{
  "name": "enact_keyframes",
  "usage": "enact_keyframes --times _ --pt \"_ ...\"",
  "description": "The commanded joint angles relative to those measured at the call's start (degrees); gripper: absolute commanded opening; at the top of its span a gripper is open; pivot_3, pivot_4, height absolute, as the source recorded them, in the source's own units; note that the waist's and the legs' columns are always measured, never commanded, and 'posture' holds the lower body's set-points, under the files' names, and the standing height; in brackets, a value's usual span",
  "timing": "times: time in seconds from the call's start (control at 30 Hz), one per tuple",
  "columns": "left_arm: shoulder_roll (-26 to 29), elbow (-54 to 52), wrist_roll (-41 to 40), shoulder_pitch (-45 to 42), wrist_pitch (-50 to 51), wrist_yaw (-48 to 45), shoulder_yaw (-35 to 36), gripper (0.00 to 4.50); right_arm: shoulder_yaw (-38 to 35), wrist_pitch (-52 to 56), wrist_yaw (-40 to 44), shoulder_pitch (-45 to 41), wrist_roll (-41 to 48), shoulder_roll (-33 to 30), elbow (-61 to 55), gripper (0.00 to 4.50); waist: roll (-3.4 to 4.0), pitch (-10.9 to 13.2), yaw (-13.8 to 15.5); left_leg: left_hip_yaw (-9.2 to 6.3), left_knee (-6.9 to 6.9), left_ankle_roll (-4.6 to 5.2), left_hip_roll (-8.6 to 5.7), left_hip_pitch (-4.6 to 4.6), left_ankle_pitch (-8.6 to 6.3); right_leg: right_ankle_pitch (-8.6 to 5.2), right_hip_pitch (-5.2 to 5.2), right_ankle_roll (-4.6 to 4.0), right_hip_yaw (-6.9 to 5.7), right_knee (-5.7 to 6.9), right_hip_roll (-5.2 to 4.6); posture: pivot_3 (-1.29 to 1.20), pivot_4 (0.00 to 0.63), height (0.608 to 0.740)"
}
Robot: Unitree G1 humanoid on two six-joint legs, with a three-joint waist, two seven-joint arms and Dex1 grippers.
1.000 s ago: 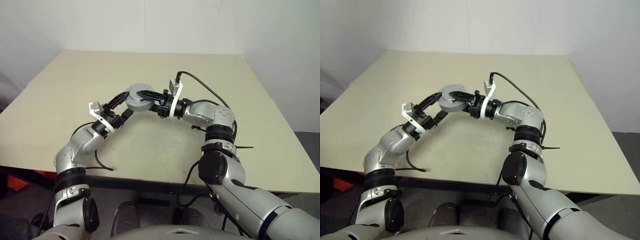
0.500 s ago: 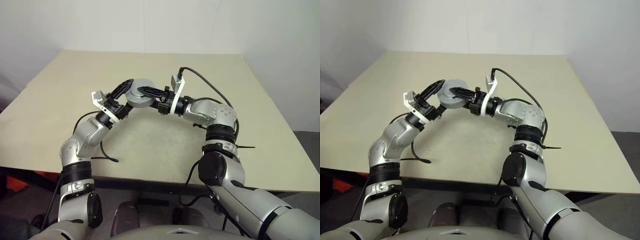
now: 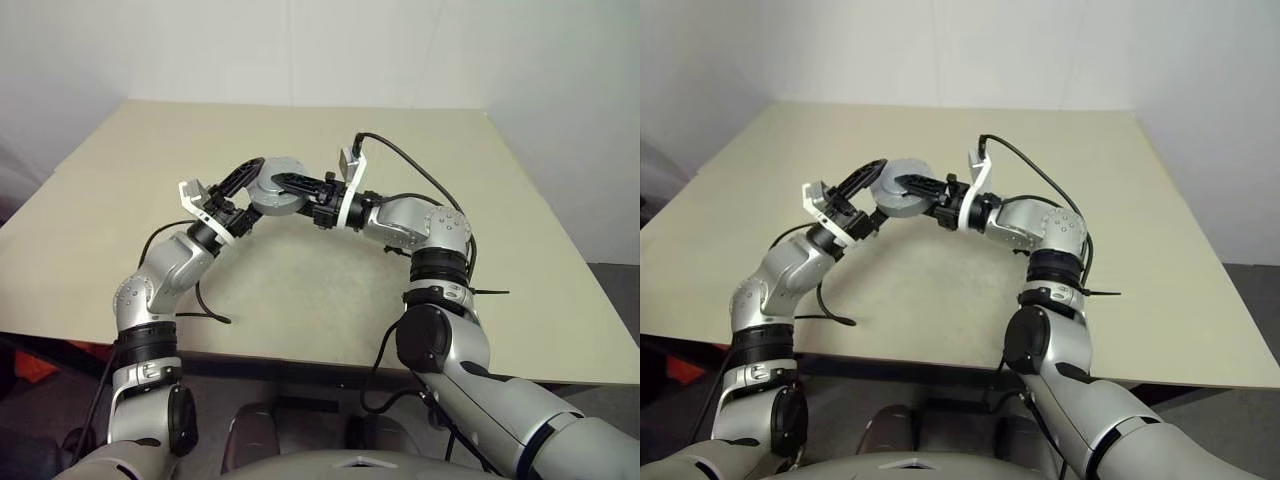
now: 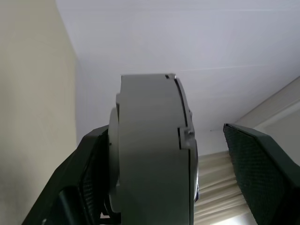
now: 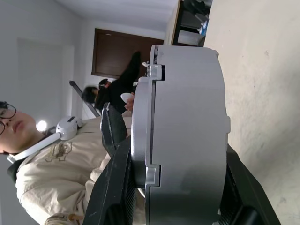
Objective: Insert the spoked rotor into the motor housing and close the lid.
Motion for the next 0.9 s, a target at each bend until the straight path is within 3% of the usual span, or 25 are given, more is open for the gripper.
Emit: enact_keyframes --times 0.03,0.47,0.7,0.9 --pt "1.6 -2.2 -1.5 -0.4 -0.8 -2.0 1.7 3.83 0.2 -0.9 0.5 -0.4 2.5 0.2 -2.2 2.04 0.00 0.0 0.0 0.00 0.00 0.00 0.00 0.00 0.00 0.00 0.00 0.00 0.00 0.00 0.00 0.00 0.000 0.740" --pt "1.6 -1.5 0.6 -0.8 -1.0 -3.1 0.2 3.83 1.9 -2.1 0.7 -0.2 3.5 0.0 -2.2 2.04 0.00 0.0 0.0 0.00 0.05 0.00 0.00 0.00 0.00 0.01 0.00 0.01 0.00 0.05 0.00 0.00 0.000 0.740" --pt "1.5 -0.8 1.7 -1.4 -1.1 -3.5 0.2 2.06 2.5 -2.7 0.9 0.1 3.7 -0.3 -2.3 2.04 0.00 0.0 0.0 0.00 0.09 -0.01 0.01 0.00 0.01 0.01 0.00 0.01 0.00 0.12 0.00 0.00 0.000 0.740" --pt "1.6 -1.1 1.6 -1.4 -0.8 -3.5 -0.1 2.06 3.2 -3.2 1.4 0.2 3.6 -0.7 -2.2 2.04 0.00 0.0 0.0 0.00 0.11 -0.03 0.01 0.00 0.02 0.00 0.00 0.01 0.01 0.16 -0.01 0.00 0.000 0.740"
